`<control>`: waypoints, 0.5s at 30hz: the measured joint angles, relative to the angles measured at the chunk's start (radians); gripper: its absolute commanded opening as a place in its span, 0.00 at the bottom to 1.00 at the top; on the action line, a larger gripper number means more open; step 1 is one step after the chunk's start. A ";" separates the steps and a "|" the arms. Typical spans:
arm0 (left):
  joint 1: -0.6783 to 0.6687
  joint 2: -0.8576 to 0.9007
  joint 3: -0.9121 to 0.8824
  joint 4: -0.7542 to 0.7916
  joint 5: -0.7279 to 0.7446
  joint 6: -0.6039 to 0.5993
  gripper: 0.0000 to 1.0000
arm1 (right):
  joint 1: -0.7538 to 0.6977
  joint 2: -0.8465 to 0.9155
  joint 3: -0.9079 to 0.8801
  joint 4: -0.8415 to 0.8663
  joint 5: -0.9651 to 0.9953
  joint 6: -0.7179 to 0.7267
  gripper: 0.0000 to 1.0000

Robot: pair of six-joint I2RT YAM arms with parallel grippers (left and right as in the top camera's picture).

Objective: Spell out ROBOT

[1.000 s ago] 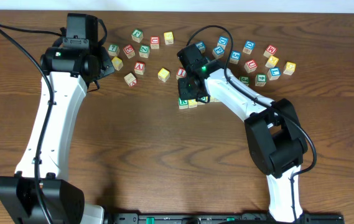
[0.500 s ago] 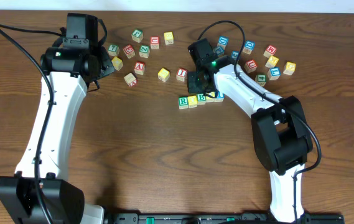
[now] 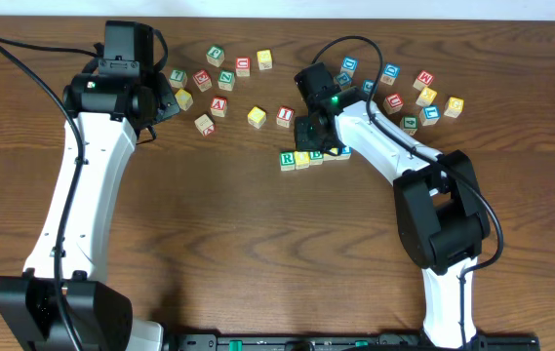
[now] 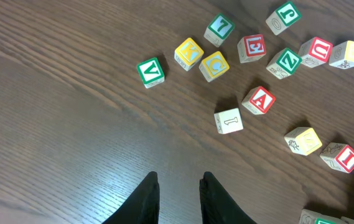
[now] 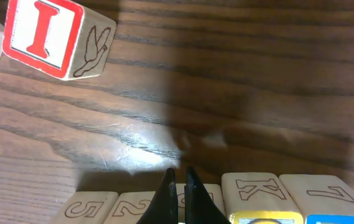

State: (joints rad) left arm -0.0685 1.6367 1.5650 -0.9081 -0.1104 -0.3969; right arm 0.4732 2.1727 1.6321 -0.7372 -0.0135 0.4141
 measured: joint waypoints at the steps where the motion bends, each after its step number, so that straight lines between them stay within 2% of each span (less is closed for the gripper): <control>1: 0.000 0.000 0.000 0.000 0.000 0.000 0.23 | 0.000 0.000 0.000 0.000 0.000 0.000 0.01; 15: 0.000 0.000 0.000 0.000 0.000 0.000 0.22 | 0.000 0.000 0.000 -0.014 0.000 0.000 0.01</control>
State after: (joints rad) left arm -0.0685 1.6367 1.5650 -0.9081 -0.1104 -0.3965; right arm 0.4732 2.1727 1.6321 -0.7509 -0.0139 0.4141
